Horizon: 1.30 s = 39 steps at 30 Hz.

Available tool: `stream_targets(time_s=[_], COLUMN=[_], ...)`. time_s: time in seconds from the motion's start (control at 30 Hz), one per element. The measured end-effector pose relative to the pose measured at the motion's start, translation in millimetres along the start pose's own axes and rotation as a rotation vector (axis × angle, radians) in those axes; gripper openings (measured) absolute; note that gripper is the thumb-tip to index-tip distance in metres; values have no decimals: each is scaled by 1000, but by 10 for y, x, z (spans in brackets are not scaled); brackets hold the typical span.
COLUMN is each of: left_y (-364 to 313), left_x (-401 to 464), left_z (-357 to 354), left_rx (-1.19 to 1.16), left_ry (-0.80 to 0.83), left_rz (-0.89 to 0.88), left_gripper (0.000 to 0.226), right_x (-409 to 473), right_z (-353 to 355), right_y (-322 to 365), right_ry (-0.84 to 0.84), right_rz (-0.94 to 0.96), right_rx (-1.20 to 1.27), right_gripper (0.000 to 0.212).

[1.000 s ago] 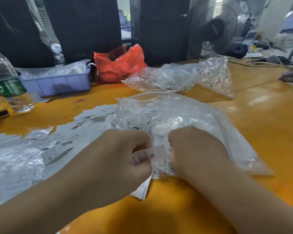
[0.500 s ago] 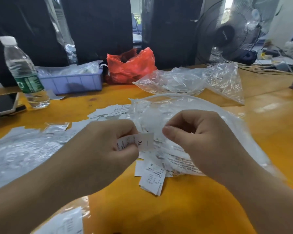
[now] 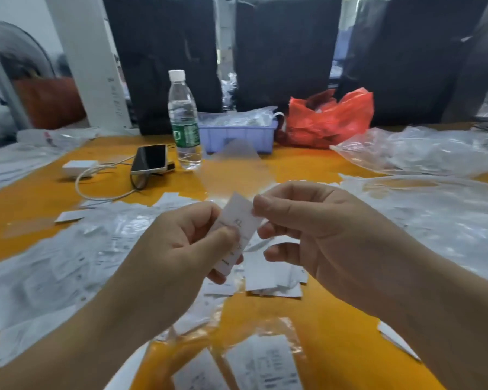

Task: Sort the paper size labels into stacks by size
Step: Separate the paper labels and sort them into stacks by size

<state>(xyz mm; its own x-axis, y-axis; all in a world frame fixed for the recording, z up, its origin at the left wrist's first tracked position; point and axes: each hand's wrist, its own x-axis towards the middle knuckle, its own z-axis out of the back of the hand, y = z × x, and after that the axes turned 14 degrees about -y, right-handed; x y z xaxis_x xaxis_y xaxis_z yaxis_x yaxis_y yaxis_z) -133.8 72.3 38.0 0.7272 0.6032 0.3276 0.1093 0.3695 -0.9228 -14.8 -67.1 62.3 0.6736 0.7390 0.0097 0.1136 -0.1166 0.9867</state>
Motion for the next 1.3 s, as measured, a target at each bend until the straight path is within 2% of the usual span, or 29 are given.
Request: stream_targets(time_s=[0.13,0.23,0.3,0.43,0.6,0.73,0.8,0.93,1.17,1.3], left_y=[60,91,125,146,119,119,131,170,203,176], left_x=[-73,-116,-131,-134,-137,-138,-134,-107,-130,-153], left_z=[-1,-46,-57,-37,-25,-38,-50,-64,-66,-71], left_rx=[-120,-137,-161,-214,-230,-192,-162,-102,-70,-80], left_ry=[18,58,61,97,125,82,51,-17,50,87], left_rz=[-2,-18,28,87,87,75,68,90,92,86], left_gripper=[11,25,30,27,30,19,16,14,15,14], right_x=[-8,-50,-47,-41,-80,-92,-90,-105,-115,-133], right_z=[-60,-45,-52,-43,-61,-84,-89,-68,-83,-94], right_y=[-169,-303,-364,-441,-410,-388,-388,-386,-392,-374], right_ry=[31,-8,-25,-86,-104,-128,-146,-200,-301,-354], right_rz=[-9,-17,0,45,82,23,21,53,131,196], right_rx=[44,56,39,-22,-12,-37,-58,-85,-84,-63], right_gripper=[16,22,32,48,45,20,16,18,24,35])
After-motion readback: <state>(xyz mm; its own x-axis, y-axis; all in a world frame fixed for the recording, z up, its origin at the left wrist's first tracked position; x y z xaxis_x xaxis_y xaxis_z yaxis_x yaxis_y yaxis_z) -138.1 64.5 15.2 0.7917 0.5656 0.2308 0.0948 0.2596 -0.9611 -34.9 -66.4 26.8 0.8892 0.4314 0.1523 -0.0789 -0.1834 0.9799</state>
